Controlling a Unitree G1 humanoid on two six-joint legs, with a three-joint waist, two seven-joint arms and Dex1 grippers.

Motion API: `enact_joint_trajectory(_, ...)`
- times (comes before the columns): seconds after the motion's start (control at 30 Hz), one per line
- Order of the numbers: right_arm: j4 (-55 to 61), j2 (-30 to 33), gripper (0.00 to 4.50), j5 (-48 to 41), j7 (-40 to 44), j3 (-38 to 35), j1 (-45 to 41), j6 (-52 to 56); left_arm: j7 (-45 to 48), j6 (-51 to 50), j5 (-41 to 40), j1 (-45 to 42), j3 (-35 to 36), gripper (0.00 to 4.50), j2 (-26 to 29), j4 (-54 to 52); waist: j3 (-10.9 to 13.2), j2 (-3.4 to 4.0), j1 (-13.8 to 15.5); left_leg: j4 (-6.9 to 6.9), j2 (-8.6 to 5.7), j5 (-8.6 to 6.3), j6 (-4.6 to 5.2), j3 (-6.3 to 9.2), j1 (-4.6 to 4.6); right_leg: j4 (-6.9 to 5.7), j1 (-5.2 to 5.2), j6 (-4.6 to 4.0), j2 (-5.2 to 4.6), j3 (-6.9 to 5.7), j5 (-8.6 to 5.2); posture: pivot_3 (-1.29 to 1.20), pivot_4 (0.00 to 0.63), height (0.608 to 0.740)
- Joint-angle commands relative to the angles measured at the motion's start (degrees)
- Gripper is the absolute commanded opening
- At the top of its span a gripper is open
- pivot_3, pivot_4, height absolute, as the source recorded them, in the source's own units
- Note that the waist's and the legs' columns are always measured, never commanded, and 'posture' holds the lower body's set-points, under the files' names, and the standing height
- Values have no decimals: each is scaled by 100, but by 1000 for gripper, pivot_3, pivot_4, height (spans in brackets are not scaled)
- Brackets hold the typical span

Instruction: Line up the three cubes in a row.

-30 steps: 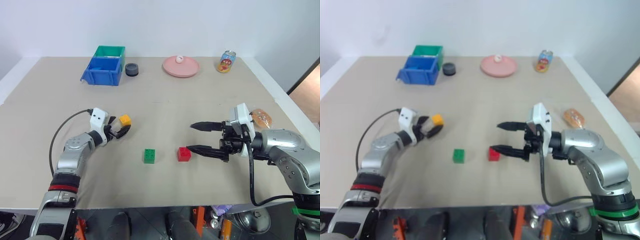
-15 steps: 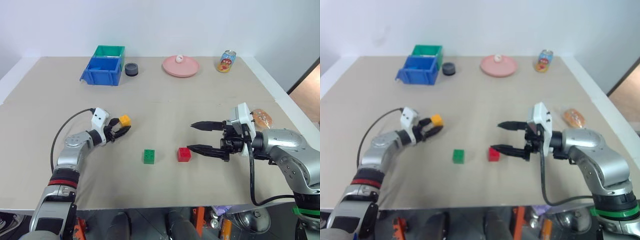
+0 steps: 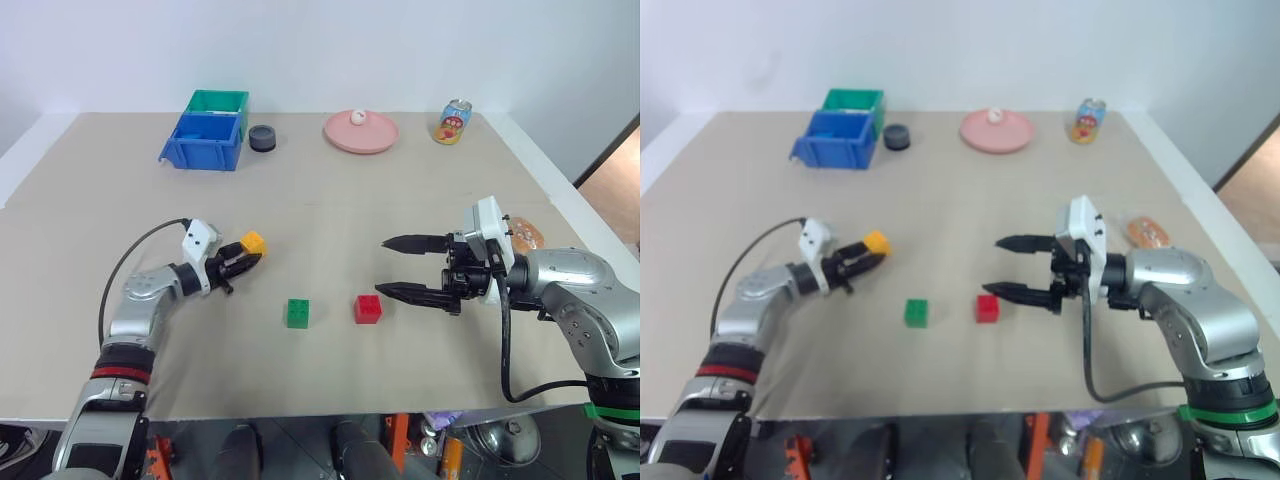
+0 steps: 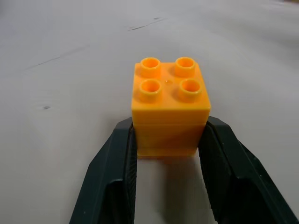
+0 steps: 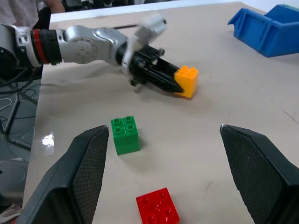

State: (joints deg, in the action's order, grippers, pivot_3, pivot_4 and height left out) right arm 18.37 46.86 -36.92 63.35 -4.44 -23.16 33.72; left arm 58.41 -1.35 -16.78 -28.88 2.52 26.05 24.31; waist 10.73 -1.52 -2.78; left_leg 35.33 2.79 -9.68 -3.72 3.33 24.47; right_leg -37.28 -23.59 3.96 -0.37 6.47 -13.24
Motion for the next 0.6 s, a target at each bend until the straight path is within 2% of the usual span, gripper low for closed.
enact_joint_trajectory(0.03, -32, 83, 3935, 30, 111, -31, -120, -106, 1050, 322, -479, 254, 102, 1294, 404, -763, 0, 1, -1, -2, 0, 0, 0, 0, 0, 0, -1, -2, 0, 0, -1, 0, 150, 736)
enact_joint_trajectory(0.13, -86, 113, 3935, 10, 181, -36, -209, -69, 1853, 526, -628, 483, 115, 1294, 832, -769, 1, 1, 2, -2, 1, 0, 0, -1, -1, -1, -2, -10, 0, 0, -5, 0, 150, 736)
enact_joint_trajectory(0.27, -115, 141, 3935, 6, 243, -39, -252, -47, 2213, 651, -643, 537, 91, 1294, 1009, -615, 1, 1, 5, 1, 1, 0, 0, -2, -1, 0, -2, -11, -3, 0, -5, 0, 150, 736)
enact_joint_trajectory(0.4, -108, 179, 3935, -19, 293, -42, -289, -2, 2515, 787, -595, 518, 47, 1294, 1042, -442, 1, 1, 11, 5, 1, 0, 0, -3, 3, 0, -2, -11, -3, -1, -5, 0, 150, 736)
enact_joint_trajectory(0.6, -66, 241, 3935, -37, 351, -32, -346, 76, 3082, 956, -612, 542, -313, 1294, 788, -544, 1, 2, 9, 1, 3, -1, 1, -3, 12, -1, -14, -12, -2, -1, -6, 0, 150, 736)
